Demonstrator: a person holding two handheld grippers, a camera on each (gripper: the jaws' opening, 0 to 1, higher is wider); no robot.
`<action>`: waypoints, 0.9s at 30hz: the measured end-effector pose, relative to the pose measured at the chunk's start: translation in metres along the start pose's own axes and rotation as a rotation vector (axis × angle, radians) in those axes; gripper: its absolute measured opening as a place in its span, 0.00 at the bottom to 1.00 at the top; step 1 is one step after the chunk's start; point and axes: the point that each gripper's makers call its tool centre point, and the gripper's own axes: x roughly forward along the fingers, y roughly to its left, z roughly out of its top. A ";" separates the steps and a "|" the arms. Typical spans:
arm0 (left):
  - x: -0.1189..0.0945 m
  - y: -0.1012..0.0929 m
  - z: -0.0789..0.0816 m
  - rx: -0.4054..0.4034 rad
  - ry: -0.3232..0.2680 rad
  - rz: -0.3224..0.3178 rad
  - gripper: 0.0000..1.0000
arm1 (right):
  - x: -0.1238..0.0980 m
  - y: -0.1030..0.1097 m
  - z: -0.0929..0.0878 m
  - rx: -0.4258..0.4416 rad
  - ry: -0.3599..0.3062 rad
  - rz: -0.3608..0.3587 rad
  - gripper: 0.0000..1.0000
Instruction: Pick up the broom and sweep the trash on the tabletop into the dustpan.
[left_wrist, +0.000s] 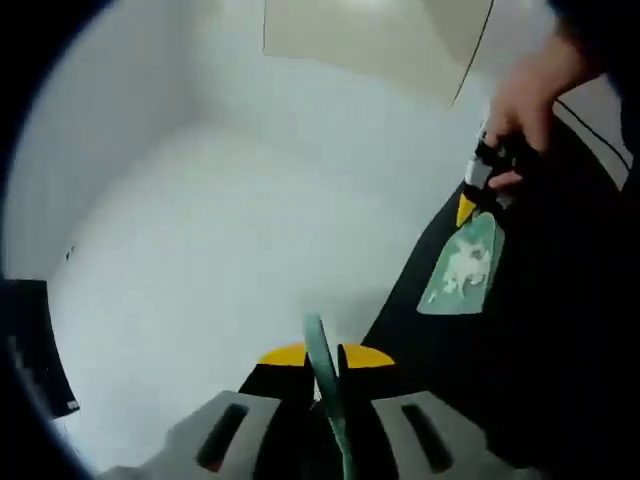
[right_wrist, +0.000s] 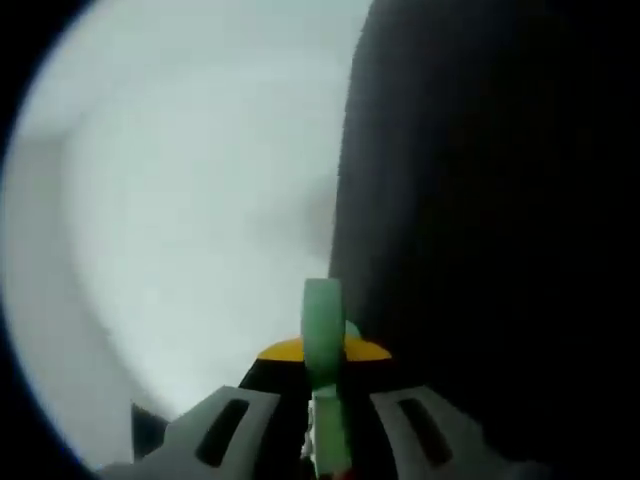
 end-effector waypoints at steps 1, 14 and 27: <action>0.000 0.000 0.001 0.003 -0.007 -0.001 0.06 | 0.005 0.006 0.001 0.000 0.003 0.010 0.12; 0.008 -0.048 0.005 0.189 0.030 -0.155 0.06 | 0.064 0.082 -0.018 -0.051 0.037 0.170 0.12; 0.007 -0.037 0.009 0.076 -0.010 -0.130 0.05 | 0.102 0.109 -0.035 -0.147 0.005 0.455 0.11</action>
